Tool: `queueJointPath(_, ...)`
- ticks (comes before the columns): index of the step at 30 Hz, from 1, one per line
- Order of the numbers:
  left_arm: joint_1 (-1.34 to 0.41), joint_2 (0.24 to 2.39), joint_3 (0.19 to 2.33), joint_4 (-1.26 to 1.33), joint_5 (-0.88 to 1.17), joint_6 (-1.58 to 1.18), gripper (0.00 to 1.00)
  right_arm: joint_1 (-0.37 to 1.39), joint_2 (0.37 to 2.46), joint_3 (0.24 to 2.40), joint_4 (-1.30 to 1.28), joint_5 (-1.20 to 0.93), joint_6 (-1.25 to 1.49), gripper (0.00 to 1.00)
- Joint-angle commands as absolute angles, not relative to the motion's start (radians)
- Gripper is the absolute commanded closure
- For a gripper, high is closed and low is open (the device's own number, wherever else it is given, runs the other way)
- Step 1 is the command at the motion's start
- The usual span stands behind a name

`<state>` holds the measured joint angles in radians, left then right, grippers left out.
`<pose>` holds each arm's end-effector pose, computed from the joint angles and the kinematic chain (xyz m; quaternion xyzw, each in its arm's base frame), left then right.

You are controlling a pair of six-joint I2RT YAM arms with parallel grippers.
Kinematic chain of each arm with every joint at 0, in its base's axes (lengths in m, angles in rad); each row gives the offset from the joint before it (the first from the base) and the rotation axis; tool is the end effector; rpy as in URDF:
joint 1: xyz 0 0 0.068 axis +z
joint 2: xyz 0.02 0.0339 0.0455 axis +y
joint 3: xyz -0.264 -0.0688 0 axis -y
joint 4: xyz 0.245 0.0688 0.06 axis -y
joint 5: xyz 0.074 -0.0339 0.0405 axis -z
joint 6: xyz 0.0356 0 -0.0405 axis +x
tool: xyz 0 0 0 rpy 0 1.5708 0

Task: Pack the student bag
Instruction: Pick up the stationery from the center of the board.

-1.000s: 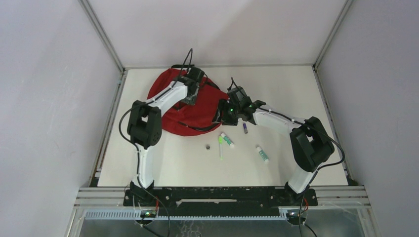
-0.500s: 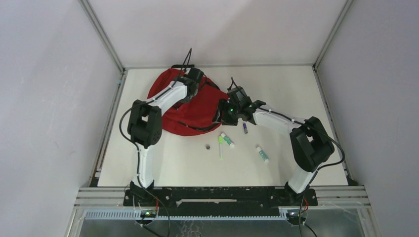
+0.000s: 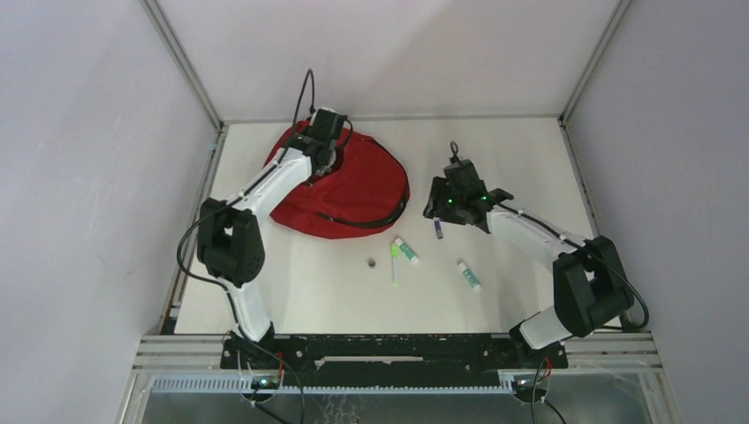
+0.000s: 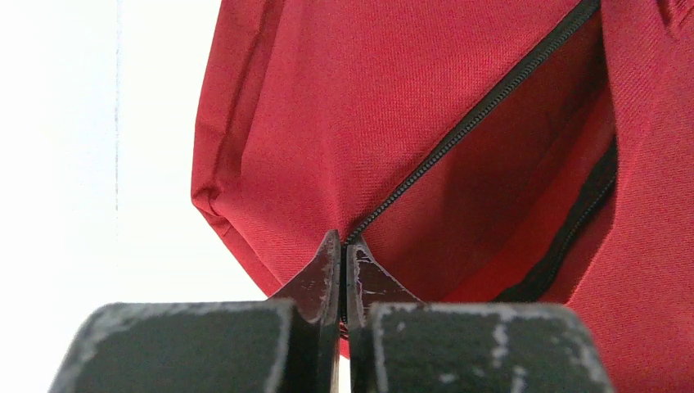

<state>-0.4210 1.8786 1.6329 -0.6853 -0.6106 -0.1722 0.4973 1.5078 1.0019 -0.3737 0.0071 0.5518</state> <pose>0.3860 -0.1505 0.2809 0.0185 0.9101 0.1852 0.3702 0.2784 0.1508 0.2263 0.0268 0.9405 0.1668 0.2949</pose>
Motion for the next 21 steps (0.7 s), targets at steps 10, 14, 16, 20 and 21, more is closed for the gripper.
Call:
queueJointPath(10,-0.402,1.787,1.57,-0.619,-0.49,-0.282,1.0,0.45,1.587,0.956,-0.376,0.113,0.433,0.38)
queueJointPath(14,-0.4,1.774,1.54,-0.604,-0.467,-0.29,1.0,0.452,1.632,0.956,-0.335,0.105,0.447,0.4)
queueJointPath(16,-0.4,1.772,1.534,-0.599,-0.454,-0.293,1.0,0.451,1.654,0.956,-0.312,0.101,0.452,0.41)
queueJointPath(20,-0.401,1.773,1.526,-0.596,-0.43,-0.313,1.0,0.451,1.711,0.985,-0.305,0.101,0.46,0.46)
queueJointPath(21,-0.4,1.77,1.522,-0.593,-0.429,-0.316,1.0,0.454,1.72,0.993,-0.308,0.11,0.462,0.48)
